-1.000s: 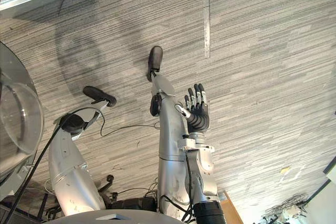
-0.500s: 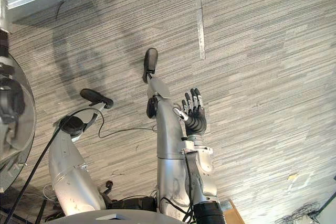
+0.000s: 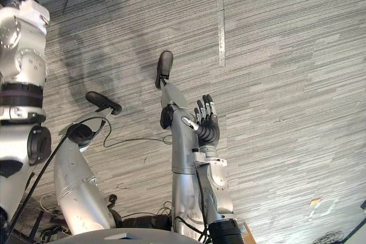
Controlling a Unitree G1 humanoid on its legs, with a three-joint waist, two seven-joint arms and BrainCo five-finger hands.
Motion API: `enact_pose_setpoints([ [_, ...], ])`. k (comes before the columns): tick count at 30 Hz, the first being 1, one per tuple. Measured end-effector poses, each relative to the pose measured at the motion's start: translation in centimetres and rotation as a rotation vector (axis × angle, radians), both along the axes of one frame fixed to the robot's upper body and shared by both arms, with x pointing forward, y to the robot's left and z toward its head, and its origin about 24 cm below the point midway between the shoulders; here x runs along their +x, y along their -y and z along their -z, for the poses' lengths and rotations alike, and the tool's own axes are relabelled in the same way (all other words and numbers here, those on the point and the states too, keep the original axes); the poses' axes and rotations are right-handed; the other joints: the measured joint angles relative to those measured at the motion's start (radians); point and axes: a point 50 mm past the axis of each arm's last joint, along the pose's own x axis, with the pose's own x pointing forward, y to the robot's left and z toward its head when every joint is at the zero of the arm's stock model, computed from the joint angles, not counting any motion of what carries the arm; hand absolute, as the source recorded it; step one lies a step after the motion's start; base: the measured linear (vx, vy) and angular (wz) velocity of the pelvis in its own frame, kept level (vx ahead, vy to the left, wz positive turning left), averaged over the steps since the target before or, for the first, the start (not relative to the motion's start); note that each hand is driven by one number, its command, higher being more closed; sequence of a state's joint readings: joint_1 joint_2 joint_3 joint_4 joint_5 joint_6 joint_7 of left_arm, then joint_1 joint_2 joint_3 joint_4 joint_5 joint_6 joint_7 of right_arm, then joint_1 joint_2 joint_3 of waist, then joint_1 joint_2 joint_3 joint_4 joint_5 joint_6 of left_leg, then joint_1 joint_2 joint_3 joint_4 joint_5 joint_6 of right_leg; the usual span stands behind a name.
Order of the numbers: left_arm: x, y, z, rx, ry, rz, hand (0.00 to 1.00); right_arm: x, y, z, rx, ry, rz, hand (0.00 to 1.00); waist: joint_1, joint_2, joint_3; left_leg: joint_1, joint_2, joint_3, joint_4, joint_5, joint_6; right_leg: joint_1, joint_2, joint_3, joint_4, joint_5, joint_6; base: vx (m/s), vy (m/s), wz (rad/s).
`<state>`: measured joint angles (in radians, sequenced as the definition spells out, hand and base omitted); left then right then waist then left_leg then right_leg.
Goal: Pick up the laundry basket with both hands and put the clothes into the washing machine.
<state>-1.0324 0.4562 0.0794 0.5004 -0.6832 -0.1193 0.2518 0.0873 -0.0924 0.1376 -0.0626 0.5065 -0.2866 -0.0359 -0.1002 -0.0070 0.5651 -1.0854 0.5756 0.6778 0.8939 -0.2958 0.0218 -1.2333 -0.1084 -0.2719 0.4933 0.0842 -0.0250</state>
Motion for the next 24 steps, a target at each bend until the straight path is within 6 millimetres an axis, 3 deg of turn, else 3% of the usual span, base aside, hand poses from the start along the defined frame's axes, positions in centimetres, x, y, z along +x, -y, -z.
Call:
enact_pose_setpoints([
  [3,-1.0,0.4,1.6,0.083,0.014,0.049,0.00,-0.4,0.0,0.2,-0.002,-0.012,-0.001,0.00,0.022,0.001,0.000,0.000,0.008,-0.001,0.005,0.002,-0.002,-0.002,0.006,0.002,0.003,0.001,-0.002,0.00,0.000,-0.06],
  [6,-2.6,0.2,4.8,0.146,-0.001,0.078,0.00,-1.2,0.2,0.5,0.000,-0.026,0.006,0.00,0.037,0.004,-0.001,0.000,0.009,-0.007,0.007,0.007,-0.002,-0.001,0.007,0.001,0.011,0.001,-0.002,0.00,0.001,0.03],
  [9,-4.3,0.2,8.8,0.192,-0.060,0.076,0.00,-1.4,0.5,0.7,-0.003,-0.029,0.017,0.00,0.045,0.012,-0.001,0.003,0.009,-0.016,0.009,0.013,0.000,0.008,0.006,-0.001,0.015,0.001,-0.002,0.00,0.001,0.06],
  [12,-5.7,1.7,14.3,0.164,-0.177,0.088,0.00,-1.4,0.9,1.3,-0.011,-0.051,0.036,0.00,0.057,0.014,-0.001,0.045,0.000,-0.015,-0.008,0.023,0.000,0.049,0.005,-0.002,-0.001,-0.004,0.004,-0.01,-0.007,0.08],
  [14,-6.4,2.6,16.7,0.143,-0.238,0.107,0.00,-1.4,1.1,1.6,-0.036,-0.062,0.044,0.00,0.066,0.019,0.000,0.078,0.000,-0.015,-0.014,0.025,-0.002,0.087,0.008,-0.006,-0.021,-0.003,0.001,-0.03,-0.011,0.04],
  [16,-7.6,4.0,19.9,0.149,-0.329,0.155,0.00,-1.5,1.7,3.0,-0.059,-0.121,0.068,0.00,0.064,0.022,-0.002,0.153,-0.024,-0.011,-0.070,0.037,-0.010,0.185,0.010,-0.027,-0.103,0.008,0.016,-0.04,0.006,0.08],
  [20,-9.5,5.3,23.2,0.158,-0.415,0.222,0.00,-2.0,2.6,5.7,-0.129,-0.250,0.088,0.00,0.063,0.030,-0.008,0.313,-0.076,0.018,-0.202,0.089,-0.013,0.377,0.005,-0.085,-0.252,0.014,0.020,-0.03,0.021,0.11],
  [21,-10.1,5.5,24.1,0.156,-0.443,0.238,0.00,-2.2,2.9,6.3,-0.168,-0.285,0.089,0.00,0.065,0.030,-0.009,0.378,-0.090,0.021,-0.223,0.093,-0.022,0.447,0.005,-0.090,-0.292,0.052,0.022,-0.03,0.013,0.19],
  [22,-10.7,5.5,25.1,0.148,-0.474,0.243,0.00,-2.5,3.2,6.7,-0.184,-0.306,0.092,0.00,0.066,0.030,-0.027,0.420,-0.104,0.022,-0.249,0.099,-0.032,0.494,0.007,-0.094,-0.326,0.062,0.022,-0.02,0.006,0.16],
  [23,-11.7,5.4,27.2,0.124,-0.550,0.244,0.00,-3.0,3.7,7.9,-0.214,-0.363,0.097,0.00,0.066,0.032,-0.109,0.446,-0.137,0.026,-0.313,0.117,-0.043,0.521,0.008,-0.096,-0.378,0.051,0.038,0.02,-0.007,0.05],
  [24,-12.2,5.4,28.2,0.110,-0.590,0.243,0.00,-3.2,4.0,8.5,-0.225,-0.392,0.104,0.00,0.068,0.037,-0.143,0.468,-0.149,0.030,-0.358,0.137,-0.041,0.540,0.008,-0.101,-0.395,0.039,0.048,0.16,0.014,0.13],
])
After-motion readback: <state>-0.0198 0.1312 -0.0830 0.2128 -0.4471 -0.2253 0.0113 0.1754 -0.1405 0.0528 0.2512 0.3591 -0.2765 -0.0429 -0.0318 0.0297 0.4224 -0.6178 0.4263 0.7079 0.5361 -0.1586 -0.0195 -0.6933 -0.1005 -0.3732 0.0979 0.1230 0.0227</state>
